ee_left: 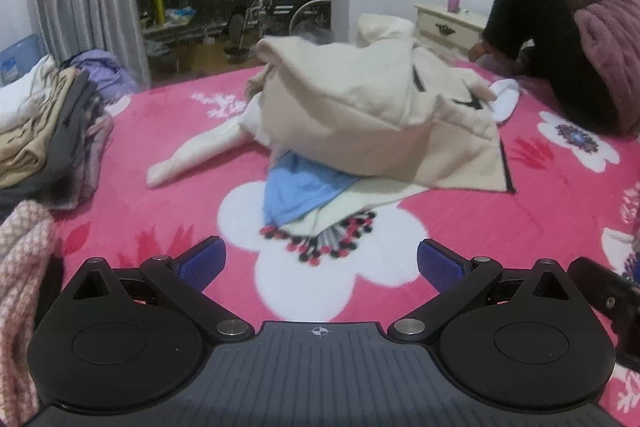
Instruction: Fold clothes
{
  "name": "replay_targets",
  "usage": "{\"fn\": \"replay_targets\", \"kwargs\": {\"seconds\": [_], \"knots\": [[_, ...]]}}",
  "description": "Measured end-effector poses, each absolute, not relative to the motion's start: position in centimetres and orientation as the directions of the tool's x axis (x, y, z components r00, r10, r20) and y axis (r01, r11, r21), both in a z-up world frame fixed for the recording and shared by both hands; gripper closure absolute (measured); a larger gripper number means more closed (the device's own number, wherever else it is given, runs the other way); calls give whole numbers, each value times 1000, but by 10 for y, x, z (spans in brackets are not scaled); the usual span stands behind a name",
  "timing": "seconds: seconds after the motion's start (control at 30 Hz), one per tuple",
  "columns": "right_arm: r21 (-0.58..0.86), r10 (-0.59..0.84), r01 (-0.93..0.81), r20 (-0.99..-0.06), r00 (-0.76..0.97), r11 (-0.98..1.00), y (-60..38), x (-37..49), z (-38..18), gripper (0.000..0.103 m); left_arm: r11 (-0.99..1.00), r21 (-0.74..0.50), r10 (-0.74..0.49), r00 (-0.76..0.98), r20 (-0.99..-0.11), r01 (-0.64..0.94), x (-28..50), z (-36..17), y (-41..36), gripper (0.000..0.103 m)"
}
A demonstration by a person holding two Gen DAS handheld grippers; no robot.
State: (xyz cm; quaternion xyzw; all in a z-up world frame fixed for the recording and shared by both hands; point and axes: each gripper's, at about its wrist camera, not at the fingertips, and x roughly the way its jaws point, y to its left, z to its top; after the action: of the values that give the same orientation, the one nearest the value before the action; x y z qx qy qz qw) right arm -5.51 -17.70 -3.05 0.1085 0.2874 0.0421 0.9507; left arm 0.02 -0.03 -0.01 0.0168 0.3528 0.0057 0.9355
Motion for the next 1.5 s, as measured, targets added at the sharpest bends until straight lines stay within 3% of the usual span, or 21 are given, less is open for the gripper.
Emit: {"fn": "replay_targets", "kwargs": {"seconds": [0.13,0.23,0.57,1.0,1.5], "knots": [[196,138,-35,-542,829,980,-165,-63,-23,0,1000,9,-8,732,-681,19,-1,-2,-10,0],[170,134,-48,-545,828,984,-155,-69,-17,0,996,-89,-66,718,-693,6,-7,-8,5,0],[104,128,-83,-561,818,991,-128,-88,2,0,980,-182,-79,691,-718,-77,-40,8,51,0],[59,78,-53,-578,812,997,-125,-98,7,0,994,-108,-60,760,-647,-13,-60,22,37,0],[45,122,-119,-586,801,992,-108,-97,3,0,995,-62,22,781,-624,-78,-65,26,39,0]]}}
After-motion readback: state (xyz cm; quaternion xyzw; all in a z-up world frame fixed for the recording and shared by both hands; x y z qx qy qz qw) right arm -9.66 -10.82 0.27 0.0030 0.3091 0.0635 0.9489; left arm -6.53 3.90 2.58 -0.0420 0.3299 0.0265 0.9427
